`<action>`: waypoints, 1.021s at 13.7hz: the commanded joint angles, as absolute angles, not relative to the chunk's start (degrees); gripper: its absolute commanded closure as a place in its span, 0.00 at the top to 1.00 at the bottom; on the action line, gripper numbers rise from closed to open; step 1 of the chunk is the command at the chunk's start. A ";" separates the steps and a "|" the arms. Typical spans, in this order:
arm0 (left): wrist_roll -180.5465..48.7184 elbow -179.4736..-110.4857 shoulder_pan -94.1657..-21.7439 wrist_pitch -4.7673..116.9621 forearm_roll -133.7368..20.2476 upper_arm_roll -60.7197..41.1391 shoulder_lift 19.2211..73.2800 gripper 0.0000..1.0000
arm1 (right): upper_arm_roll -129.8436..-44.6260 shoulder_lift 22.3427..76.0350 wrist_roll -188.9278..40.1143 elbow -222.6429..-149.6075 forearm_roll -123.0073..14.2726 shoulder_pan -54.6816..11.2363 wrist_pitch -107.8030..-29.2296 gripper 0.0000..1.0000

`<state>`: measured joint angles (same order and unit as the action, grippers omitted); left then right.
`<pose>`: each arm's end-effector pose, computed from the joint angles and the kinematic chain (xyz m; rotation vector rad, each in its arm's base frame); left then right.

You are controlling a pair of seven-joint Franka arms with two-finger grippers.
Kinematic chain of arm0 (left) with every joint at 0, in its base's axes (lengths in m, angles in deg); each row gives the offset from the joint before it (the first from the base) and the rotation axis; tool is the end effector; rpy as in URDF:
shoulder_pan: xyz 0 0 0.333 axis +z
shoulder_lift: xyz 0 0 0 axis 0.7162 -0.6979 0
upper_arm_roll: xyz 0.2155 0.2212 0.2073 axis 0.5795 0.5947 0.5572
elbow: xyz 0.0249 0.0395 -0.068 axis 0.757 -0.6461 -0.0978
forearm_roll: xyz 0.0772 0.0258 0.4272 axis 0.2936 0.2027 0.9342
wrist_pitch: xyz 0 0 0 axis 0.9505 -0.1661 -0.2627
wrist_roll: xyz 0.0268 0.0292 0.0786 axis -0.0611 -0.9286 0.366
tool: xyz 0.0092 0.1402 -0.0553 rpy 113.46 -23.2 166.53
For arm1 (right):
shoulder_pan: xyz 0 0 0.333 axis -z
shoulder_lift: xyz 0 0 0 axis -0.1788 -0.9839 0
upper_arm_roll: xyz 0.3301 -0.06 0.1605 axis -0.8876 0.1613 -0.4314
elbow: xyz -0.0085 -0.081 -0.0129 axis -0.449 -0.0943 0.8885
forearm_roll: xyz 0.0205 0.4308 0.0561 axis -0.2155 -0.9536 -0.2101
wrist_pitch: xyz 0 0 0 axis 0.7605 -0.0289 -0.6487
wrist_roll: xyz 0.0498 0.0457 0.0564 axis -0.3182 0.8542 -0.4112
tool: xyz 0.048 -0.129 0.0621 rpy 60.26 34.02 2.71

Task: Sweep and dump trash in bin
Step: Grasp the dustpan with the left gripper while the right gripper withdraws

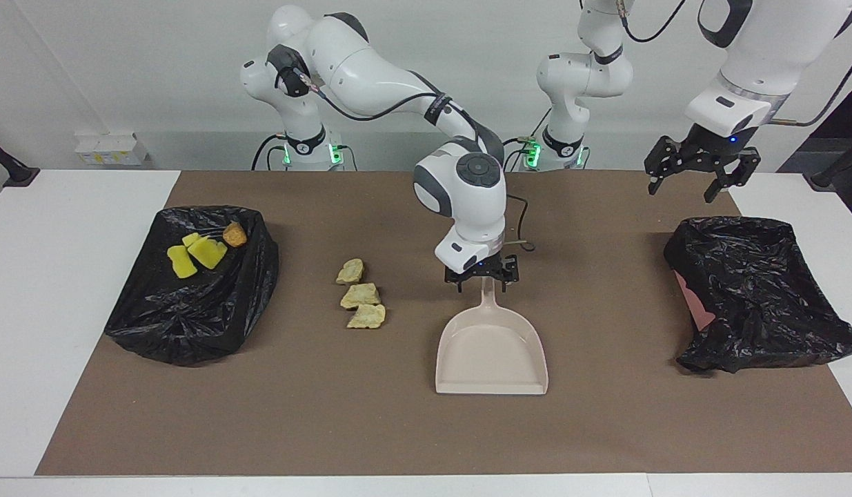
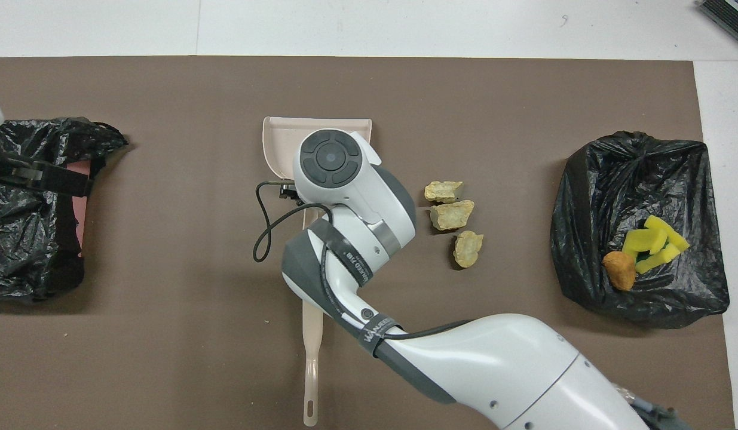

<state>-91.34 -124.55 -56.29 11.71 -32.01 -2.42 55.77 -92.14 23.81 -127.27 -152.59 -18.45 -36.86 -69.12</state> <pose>0.6071 -0.0673 0.6503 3.1023 -0.4409 0.1310 0.6882 0.4814 0.3582 -3.0034 0.1931 -0.1108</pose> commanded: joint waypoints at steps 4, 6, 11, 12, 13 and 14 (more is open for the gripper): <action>-87.25 -126.40 -59.44 20.01 -31.87 -1.75 52.90 1.00 | -93.48 34.88 -126.43 -162.68 -21.05 -33.85 -62.38 1.00; -86.63 -126.57 -62.07 22.03 -31.96 -1.75 50.79 1.00 | -93.48 41.21 -126.53 -170.22 -24.11 -33.94 -61.84 1.00; -81.46 -127.27 -69.28 29.76 -31.96 -1.84 44.02 1.00 | -93.48 54.39 -133.71 -193.13 -30.97 -40.69 -72.50 1.00; -79.88 -127.28 -70.95 30.99 -31.87 -1.75 42.53 1.00 | -93.48 57.29 -134.43 -199.03 -32.29 -42.71 -77.43 1.00; -76.99 -127.28 -72.53 32.22 -31.87 -1.75 40.86 1.00 | -93.48 58.19 -134.87 -201.88 -32.74 -44.38 -79.05 1.00; -74.44 -127.54 -73.24 33.54 -31.87 -1.75 40.15 1.00 | -93.48 57.51 -136.27 -202.51 -32.92 -46.84 -79.50 1.00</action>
<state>-78.35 -126.98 -70.99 30.82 -32.07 -2.72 41.53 -93.57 53.45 -134.28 -194.74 -31.12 -44.34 -75.47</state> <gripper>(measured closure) 0.000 0.000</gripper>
